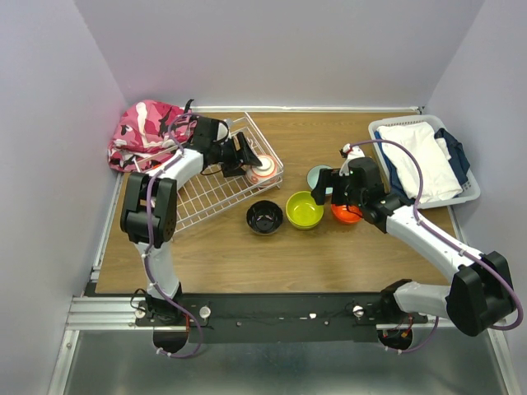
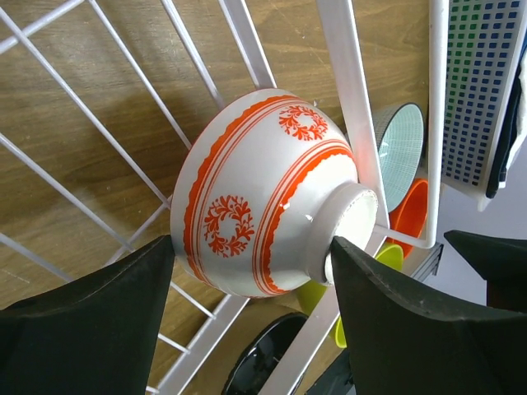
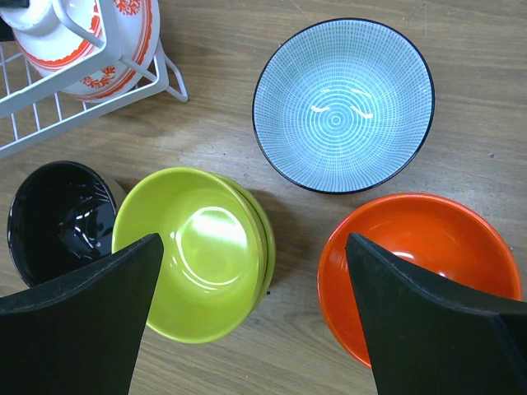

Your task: Unload the bowls from the dish rack

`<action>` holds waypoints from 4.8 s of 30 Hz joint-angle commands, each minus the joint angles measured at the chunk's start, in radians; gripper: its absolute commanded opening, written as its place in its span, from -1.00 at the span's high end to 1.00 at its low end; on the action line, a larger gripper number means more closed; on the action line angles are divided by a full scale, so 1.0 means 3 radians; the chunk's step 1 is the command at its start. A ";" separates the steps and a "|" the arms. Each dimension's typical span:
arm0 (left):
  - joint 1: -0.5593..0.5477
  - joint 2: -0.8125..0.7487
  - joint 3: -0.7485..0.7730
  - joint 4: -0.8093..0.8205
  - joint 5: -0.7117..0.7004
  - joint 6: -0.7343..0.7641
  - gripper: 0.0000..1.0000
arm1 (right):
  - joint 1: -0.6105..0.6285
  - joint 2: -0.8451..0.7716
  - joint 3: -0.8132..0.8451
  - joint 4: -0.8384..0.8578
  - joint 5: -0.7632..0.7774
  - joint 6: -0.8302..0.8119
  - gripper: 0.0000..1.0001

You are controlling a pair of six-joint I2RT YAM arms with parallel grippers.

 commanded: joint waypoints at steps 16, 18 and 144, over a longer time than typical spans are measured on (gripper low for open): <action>-0.0021 -0.0464 -0.0250 0.0114 -0.0236 -0.0043 -0.12 | 0.0020 -0.0068 0.0011 -0.0052 -0.0025 0.0029 -0.99; -0.0016 -0.0484 -0.0286 0.0155 -0.0267 -0.0038 -0.08 | 0.0020 -0.0069 0.0011 -0.0052 -0.0020 0.0029 -0.99; -0.3222 -0.1410 -0.2904 0.4557 -0.4921 0.6814 0.13 | 0.0312 0.2692 0.3764 -0.3049 -0.1855 0.0142 -0.16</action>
